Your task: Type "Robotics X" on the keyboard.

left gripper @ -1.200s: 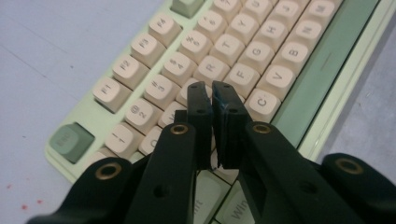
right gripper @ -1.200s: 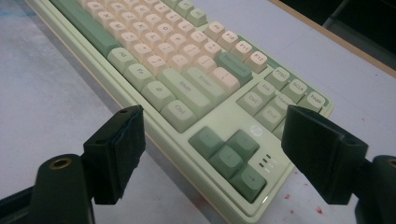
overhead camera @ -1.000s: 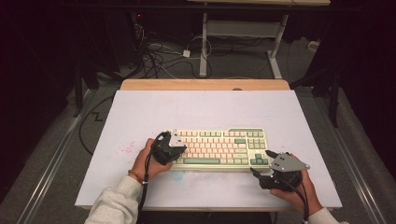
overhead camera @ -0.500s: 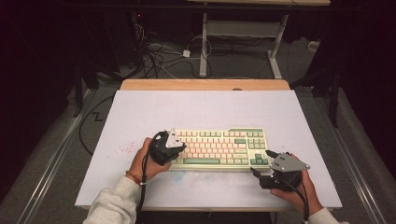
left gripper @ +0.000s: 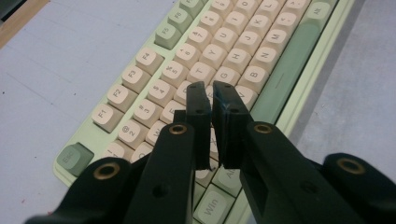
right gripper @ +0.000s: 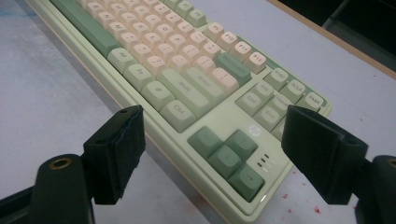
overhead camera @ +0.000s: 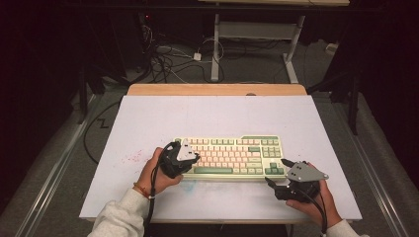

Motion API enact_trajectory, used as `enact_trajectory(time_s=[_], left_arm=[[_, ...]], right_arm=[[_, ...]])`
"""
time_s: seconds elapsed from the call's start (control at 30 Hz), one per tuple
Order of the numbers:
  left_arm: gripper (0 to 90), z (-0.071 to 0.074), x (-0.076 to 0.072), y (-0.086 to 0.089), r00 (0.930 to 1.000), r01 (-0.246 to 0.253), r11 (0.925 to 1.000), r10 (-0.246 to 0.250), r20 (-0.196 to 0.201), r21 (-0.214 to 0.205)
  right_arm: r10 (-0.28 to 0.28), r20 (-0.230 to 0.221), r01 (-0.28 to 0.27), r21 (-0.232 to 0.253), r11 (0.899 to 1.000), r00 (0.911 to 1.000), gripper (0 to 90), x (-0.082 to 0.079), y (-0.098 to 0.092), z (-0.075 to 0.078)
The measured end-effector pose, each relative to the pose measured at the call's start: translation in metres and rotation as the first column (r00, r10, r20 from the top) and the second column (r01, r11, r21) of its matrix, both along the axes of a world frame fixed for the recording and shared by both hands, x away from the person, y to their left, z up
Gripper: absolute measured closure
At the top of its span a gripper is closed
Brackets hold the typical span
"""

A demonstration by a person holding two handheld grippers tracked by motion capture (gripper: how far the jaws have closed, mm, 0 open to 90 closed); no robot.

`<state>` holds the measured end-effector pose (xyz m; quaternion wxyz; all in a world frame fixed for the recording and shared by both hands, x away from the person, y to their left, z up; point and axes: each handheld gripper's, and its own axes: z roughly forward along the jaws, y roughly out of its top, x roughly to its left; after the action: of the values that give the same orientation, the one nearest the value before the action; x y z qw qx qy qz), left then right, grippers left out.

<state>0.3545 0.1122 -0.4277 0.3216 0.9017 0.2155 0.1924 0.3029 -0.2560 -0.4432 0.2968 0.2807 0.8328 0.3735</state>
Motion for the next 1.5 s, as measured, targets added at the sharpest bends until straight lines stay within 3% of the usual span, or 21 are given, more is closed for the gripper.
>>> enact_trajectory(time_s=[1.5], left_arm=[[82.9, -0.005, -0.016, -0.024, 0.9945, 0.105, 0.994, -0.104, -0.007, 0.032]], right_arm=[[0.003, -0.009, -0.004, -0.008, 1.0, 1.0, 21.3, 0.0, 0.0, 0.0]])
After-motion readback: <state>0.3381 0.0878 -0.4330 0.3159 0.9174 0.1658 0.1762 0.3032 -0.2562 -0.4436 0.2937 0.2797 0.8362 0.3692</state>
